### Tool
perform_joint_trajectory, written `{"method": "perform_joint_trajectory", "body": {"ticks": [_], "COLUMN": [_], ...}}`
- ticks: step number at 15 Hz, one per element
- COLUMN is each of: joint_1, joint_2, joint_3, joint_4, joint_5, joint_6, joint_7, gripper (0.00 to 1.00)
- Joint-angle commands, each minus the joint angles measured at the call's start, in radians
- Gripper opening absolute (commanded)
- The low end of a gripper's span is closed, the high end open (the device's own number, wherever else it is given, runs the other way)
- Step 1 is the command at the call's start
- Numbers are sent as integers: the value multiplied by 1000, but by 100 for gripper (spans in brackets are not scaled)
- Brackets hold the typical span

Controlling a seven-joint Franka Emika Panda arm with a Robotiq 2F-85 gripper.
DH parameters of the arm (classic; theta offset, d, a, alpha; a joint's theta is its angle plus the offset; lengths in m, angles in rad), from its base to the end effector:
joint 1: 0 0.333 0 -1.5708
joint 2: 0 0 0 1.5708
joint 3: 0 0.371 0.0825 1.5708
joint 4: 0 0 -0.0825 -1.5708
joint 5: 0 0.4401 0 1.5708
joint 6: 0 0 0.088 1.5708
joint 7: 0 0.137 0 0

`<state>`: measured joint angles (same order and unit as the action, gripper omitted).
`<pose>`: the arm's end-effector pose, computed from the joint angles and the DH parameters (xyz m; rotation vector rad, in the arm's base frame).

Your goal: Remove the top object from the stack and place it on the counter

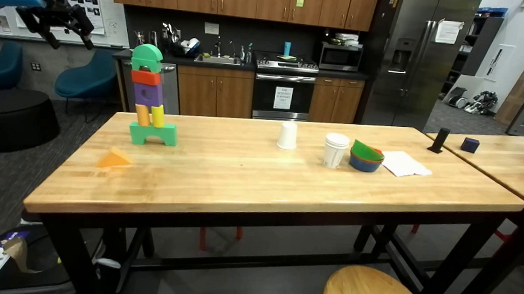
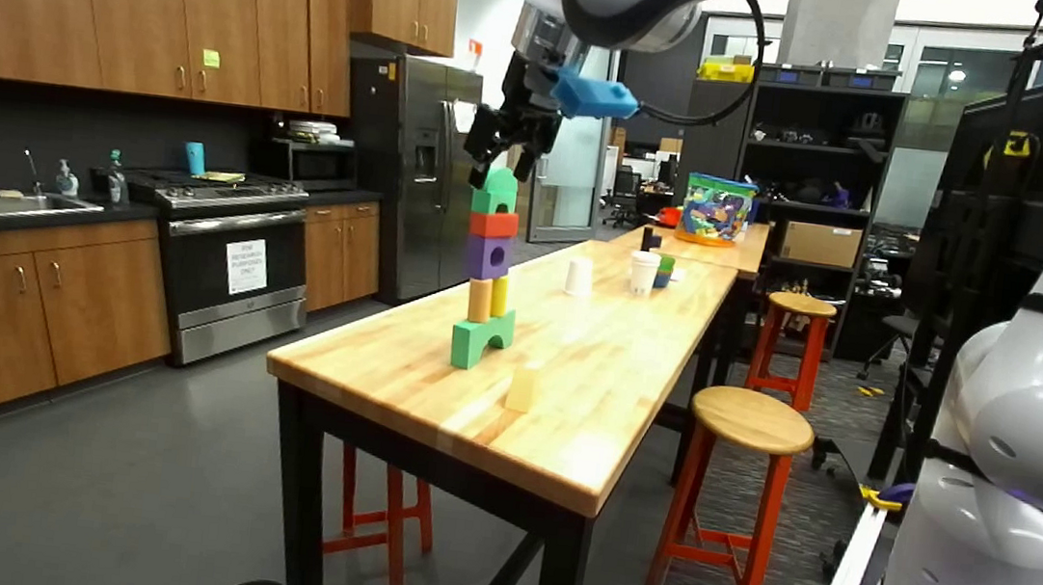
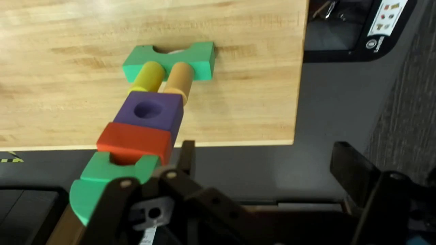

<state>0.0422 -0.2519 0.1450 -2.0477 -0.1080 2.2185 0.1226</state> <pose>0.5619 0.1076 0.6052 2.9962 0.1719 0.6626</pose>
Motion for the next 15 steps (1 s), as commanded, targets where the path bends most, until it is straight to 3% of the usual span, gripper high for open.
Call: {"method": "perform_joint_trajectory", "body": {"ticks": [1,6,12,15], "joint_1": [-25,-50,-12,-1], "joint_2": [113,161,165,178], "joint_3": [-2,-19,-1,9], "joint_4": [132,235,330,352], "joint_5": [-71,-202,-185,-209], "joint_6": [51,-61,-185,-163], "joint_7": [112,328,519,654], "gripper": [100,100,100,100]}}
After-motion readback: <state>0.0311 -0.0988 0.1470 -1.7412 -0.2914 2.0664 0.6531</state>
